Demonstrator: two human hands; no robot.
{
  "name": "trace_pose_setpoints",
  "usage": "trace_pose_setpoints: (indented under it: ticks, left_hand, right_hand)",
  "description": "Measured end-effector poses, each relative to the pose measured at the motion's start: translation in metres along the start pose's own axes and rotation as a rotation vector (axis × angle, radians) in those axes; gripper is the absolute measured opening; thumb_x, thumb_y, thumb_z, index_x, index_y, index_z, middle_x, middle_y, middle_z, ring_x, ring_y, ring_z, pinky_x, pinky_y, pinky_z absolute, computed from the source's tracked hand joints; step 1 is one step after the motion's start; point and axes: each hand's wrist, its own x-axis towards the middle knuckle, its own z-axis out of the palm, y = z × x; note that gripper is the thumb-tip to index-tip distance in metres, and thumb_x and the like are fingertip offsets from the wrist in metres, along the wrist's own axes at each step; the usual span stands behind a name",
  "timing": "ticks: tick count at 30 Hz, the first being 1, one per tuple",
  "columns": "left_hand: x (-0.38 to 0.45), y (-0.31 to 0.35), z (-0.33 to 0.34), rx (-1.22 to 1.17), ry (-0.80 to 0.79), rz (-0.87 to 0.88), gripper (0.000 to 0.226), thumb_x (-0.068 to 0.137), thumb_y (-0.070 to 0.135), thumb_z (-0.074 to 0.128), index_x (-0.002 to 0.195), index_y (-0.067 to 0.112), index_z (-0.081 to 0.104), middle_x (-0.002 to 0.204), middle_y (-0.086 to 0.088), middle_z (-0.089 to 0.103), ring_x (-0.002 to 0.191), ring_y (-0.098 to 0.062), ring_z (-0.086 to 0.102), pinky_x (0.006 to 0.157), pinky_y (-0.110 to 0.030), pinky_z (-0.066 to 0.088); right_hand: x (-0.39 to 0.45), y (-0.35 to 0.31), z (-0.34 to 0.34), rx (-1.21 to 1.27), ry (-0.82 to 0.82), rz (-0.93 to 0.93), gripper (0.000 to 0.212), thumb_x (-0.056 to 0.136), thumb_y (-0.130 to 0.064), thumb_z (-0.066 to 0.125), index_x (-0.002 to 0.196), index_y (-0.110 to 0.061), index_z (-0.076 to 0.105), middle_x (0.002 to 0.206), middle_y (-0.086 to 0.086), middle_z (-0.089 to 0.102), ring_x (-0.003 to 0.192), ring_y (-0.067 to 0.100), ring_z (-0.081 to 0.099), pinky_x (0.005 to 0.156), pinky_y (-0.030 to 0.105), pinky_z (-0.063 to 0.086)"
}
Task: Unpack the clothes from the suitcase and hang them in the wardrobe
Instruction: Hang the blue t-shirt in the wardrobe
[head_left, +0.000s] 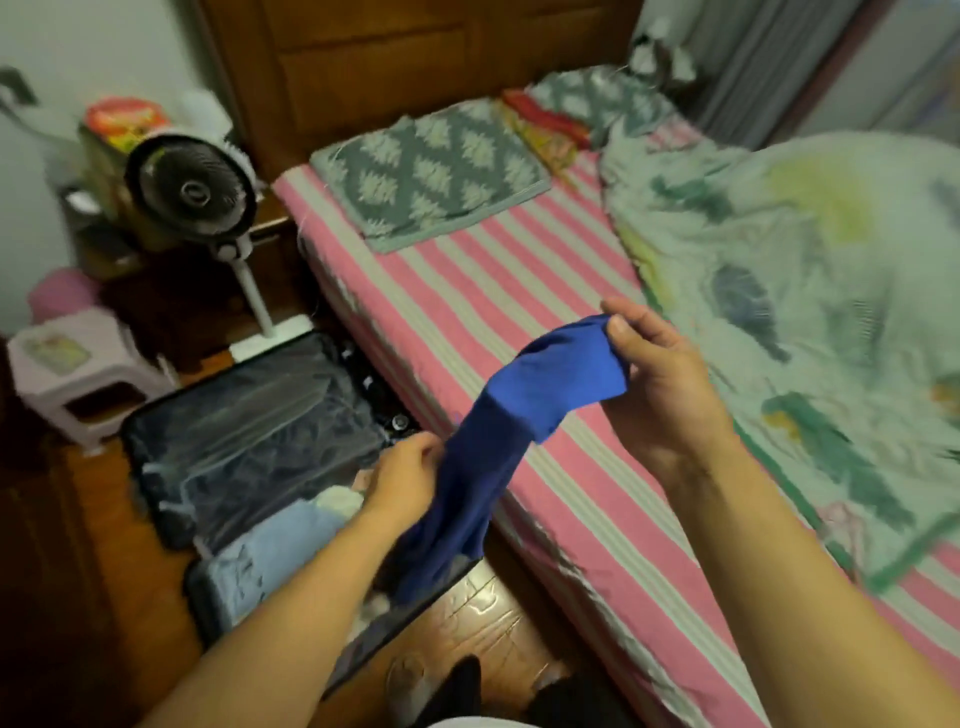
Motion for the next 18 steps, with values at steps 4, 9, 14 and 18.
trace_pose_setpoints:
  ticks: [4, 9, 14, 18]
  left_hand:
    - [0.019, 0.083, -0.031, -0.12, 0.128, 0.141, 0.025, 0.101, 0.011, 0.051, 0.077, 0.01, 0.058, 0.075, -0.011, 0.06, 0.077, -0.033, 0.055, 0.065, -0.038, 0.032]
    - [0.043, 0.252, -0.053, 0.042, 0.089, 0.51, 0.026, 0.105, 0.011, 0.043, 0.08, 0.014, 0.047, 0.078, -0.009, 0.05, 0.076, -0.021, 0.043, 0.065, -0.032, 0.025]
    - [0.029, 0.41, -0.056, 0.397, 0.19, 0.916, 0.026, 0.102, 0.043, 0.051, 0.101, 0.016, 0.054, 0.087, -0.004, 0.06, 0.077, -0.023, 0.049, 0.071, -0.039, 0.041]
    - [0.013, 0.457, -0.031, 0.898, 0.17, 1.138, 0.035, 0.091, 0.047, 0.067, 0.116, 0.023, 0.063, 0.105, -0.008, 0.072, 0.094, -0.034, 0.066, 0.07, -0.035, 0.044]
  right_hand:
    - [0.0, -0.064, -0.052, 0.086, 0.239, -0.161, 0.018, 0.099, 0.001, 0.047, 0.094, -0.01, 0.061, 0.069, 0.002, 0.066, 0.063, 0.013, 0.066, 0.061, 0.024, 0.057]
    - [0.014, -0.151, -0.139, 0.221, 0.408, -0.252, 0.013, 0.102, -0.007, 0.051, 0.1, -0.016, 0.06, 0.093, 0.004, 0.062, 0.079, 0.015, 0.065, 0.076, 0.029, 0.058]
    - [0.02, -0.254, -0.21, 0.294, 0.399, -0.427, 0.013, 0.103, -0.008, 0.048, 0.099, -0.016, 0.058, 0.08, 0.0, 0.065, 0.068, 0.01, 0.066, 0.074, 0.027, 0.059]
    - [0.0, -0.303, -0.28, 0.35, 0.346, -0.554, 0.012, 0.103, -0.016, 0.049, 0.102, -0.021, 0.06, 0.089, 0.0, 0.07, 0.092, 0.019, 0.069, 0.086, 0.035, 0.057]
